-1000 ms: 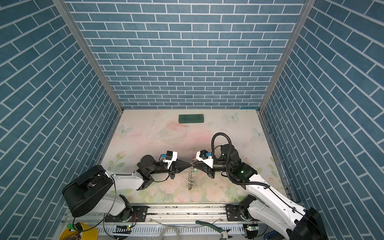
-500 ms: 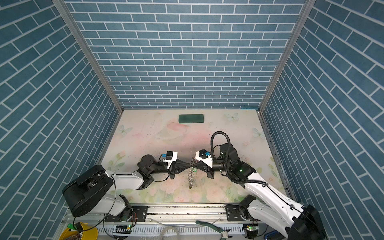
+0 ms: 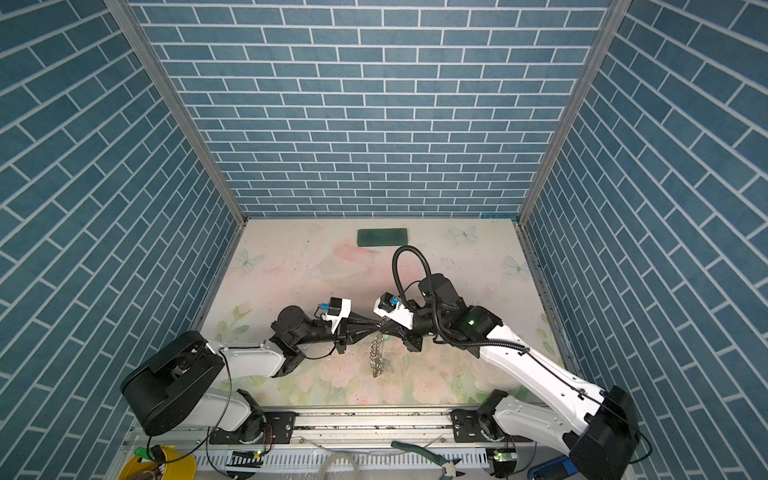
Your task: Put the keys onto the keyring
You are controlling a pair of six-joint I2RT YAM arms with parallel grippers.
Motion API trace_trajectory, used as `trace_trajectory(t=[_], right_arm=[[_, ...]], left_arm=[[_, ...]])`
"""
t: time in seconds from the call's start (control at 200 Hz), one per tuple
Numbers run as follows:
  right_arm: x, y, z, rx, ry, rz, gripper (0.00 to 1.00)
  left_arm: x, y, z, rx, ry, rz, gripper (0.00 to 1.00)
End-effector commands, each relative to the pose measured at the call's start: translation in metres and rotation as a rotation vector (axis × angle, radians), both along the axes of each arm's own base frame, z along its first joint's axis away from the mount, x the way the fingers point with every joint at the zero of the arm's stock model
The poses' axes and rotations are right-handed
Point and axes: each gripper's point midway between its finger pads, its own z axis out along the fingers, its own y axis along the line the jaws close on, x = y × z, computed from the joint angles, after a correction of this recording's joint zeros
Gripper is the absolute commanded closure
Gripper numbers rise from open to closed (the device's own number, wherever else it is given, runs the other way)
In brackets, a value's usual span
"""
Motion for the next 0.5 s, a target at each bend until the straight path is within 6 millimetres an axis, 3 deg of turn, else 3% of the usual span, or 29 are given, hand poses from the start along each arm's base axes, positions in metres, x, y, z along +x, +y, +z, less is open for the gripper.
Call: trace_trajectory(t=[0.0,0.305,0.495], right_arm=[[-0.002,-0.008,0.006,-0.081,-0.029,0.016,1.00],[-0.001,-0.001,0.011,-0.115,-0.002,0.058,1.00],[0.001,0.005,0.010,-0.119,0.014,0.071,1.00]], left_arm=[[-0.007,-0.002,0.001,0.016,-0.016,-0.061,0.84],[-0.016,-0.006,-0.004,0.023,0.019,-0.153,0.87],[-0.016,-0.007,-0.005,0.027,0.023,-0.161,0.93]])
